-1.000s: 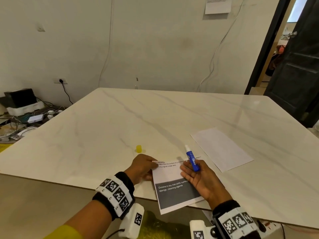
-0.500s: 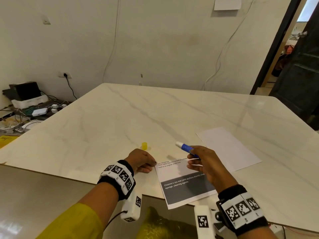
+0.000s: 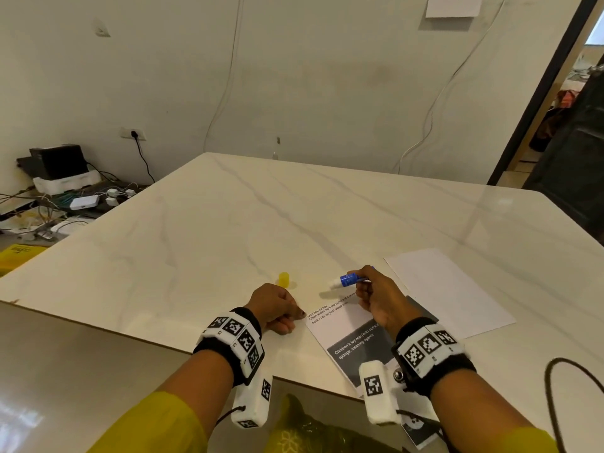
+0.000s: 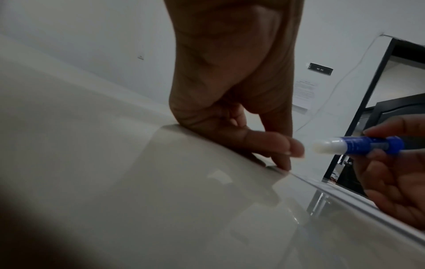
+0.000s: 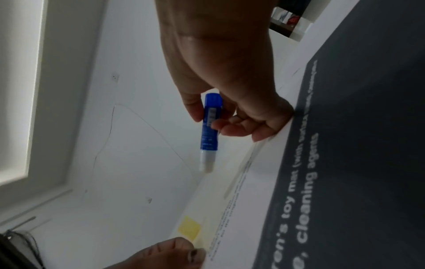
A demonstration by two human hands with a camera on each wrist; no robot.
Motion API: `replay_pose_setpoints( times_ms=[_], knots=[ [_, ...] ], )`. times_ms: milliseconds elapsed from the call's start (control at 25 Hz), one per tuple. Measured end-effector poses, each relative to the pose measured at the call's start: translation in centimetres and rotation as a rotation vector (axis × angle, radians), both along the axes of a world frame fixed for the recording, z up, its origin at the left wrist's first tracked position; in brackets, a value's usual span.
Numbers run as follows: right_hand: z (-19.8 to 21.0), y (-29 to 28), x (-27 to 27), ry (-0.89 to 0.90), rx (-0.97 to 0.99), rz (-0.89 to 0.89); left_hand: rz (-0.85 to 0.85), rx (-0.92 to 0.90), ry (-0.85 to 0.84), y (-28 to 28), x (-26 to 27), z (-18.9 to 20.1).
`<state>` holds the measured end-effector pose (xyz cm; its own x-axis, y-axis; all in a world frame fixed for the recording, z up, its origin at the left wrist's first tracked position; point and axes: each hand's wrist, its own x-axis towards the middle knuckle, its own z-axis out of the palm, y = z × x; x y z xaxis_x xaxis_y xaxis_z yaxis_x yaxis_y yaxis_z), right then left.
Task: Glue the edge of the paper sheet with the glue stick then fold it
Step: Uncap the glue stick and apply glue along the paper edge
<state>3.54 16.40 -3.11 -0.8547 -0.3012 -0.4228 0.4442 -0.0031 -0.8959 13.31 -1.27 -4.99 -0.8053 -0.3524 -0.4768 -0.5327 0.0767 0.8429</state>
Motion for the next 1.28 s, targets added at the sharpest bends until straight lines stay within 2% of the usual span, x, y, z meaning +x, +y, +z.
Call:
replay_pose_setpoints(
  times_ms=[200,400,640,1280],
  knots=[
    [0.2,-1.3,0.5,0.193,0.139,0.087,-0.051,0.028,-0.018,-0.3,0.0,0.1],
    [0.3,-1.2,2.5,0.474,0.273,0.313,-0.060,-0.034,-0.029,-0.1,0.0,0.2],
    [-0.5,-2.4,2.7,0.701,0.455,0.447,-0.061,-0.051,-0.043,-0.2,-0.1,0.3],
    [-0.3,-3.2,3.8,0.881,0.653,0.515,-0.092,-0.044,-0.035,-0.6,-0.1,0.1]
  ],
)
